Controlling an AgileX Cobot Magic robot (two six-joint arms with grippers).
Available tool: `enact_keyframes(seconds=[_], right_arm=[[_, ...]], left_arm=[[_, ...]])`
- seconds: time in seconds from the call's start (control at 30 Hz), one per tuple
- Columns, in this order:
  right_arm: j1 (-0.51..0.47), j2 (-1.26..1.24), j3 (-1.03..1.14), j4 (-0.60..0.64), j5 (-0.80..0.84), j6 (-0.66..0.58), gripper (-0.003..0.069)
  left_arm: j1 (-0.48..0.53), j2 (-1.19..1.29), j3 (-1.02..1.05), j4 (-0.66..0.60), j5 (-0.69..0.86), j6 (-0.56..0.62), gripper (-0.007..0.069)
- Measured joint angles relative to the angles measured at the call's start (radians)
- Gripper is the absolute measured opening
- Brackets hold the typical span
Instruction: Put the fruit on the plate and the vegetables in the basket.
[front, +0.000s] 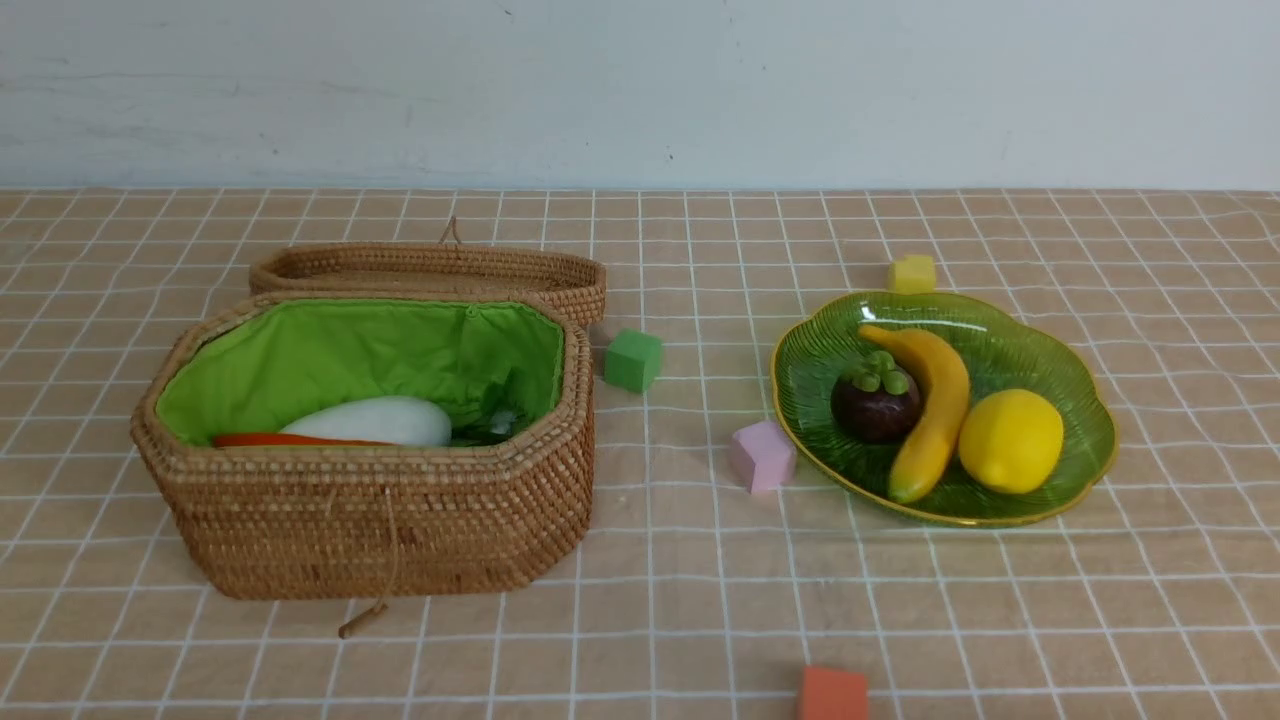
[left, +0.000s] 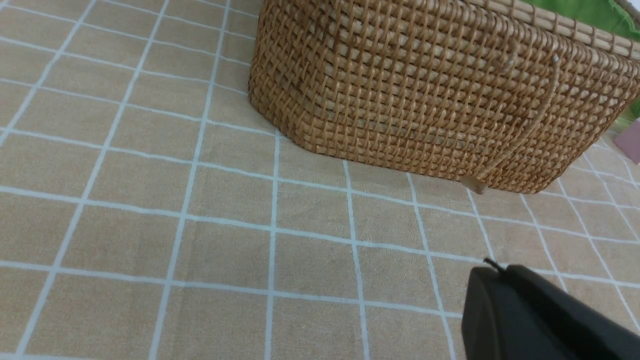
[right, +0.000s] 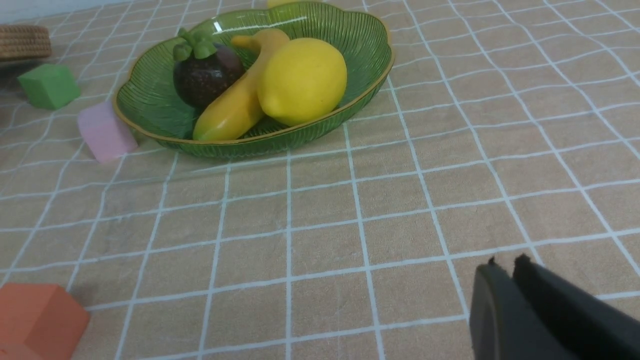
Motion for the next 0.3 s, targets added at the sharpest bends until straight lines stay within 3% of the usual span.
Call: enact_keyframes(seconds=[0.3], right_arm=[[0.000, 0.000, 0.000, 0.000, 0.000, 0.000, 0.0078]], left_arm=[[0.000, 0.000, 0.000, 0.000, 0.000, -0.002, -0.0003]])
